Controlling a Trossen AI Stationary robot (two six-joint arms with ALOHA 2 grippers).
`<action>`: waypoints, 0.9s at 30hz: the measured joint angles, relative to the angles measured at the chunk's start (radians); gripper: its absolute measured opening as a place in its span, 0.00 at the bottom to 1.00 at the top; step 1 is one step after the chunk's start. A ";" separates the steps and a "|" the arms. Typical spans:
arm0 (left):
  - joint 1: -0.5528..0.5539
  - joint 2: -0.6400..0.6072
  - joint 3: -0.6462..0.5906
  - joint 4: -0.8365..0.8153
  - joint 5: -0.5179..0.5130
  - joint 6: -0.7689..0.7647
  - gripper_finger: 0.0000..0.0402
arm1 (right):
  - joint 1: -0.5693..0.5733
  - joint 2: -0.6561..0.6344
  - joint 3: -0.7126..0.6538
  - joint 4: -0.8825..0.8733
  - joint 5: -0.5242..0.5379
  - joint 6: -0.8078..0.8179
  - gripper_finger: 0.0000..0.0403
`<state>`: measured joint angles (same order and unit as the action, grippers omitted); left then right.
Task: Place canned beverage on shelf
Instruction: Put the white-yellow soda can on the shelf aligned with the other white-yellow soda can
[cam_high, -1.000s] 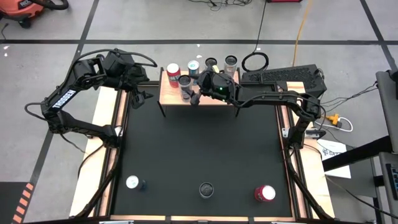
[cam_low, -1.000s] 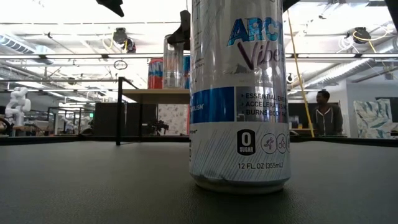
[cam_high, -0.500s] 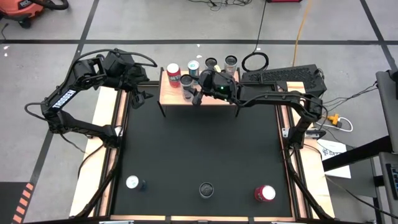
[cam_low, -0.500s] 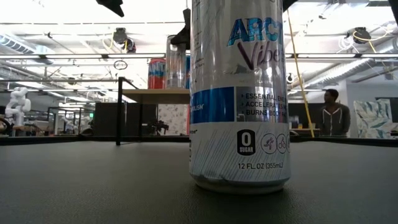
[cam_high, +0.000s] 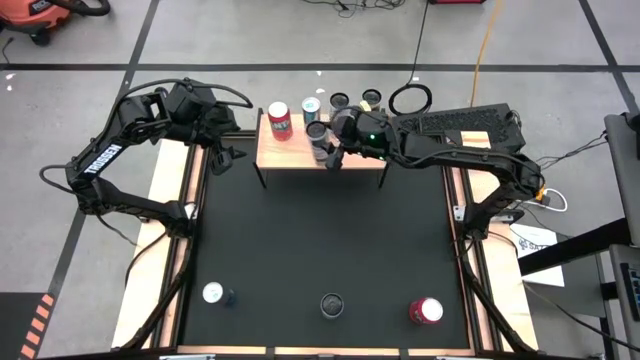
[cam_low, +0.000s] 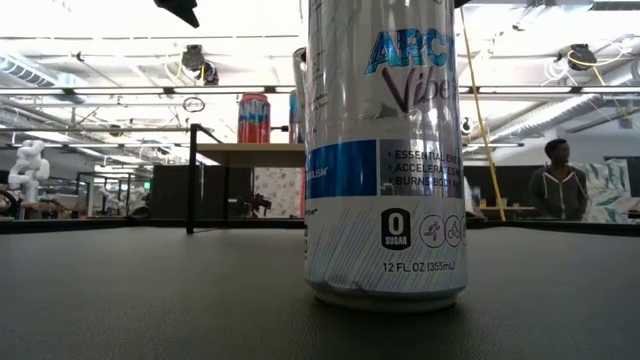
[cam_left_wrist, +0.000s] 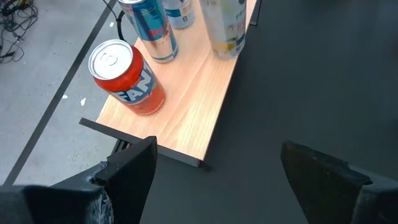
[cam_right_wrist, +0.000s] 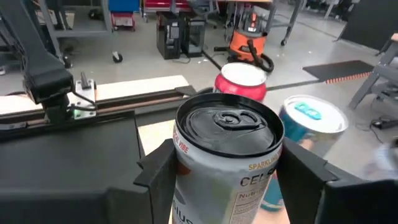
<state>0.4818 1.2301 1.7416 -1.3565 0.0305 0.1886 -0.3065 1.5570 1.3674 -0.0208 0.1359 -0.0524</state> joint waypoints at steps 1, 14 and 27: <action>0.000 0.000 0.000 -0.001 0.000 0.000 0.84 | 0.000 -0.010 0.000 -0.009 0.011 -0.006 0.48; 0.000 0.000 0.000 -0.041 0.000 -0.003 0.84 | 0.002 -0.111 0.000 -0.131 0.123 -0.039 0.48; 0.000 0.000 0.000 -0.041 0.000 -0.002 0.84 | 0.000 -0.361 -0.132 -0.161 0.230 -0.016 0.48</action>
<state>0.4816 1.2301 1.7416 -1.3975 0.0307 0.1863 -0.3065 1.1960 1.2350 -0.1818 0.3662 -0.0687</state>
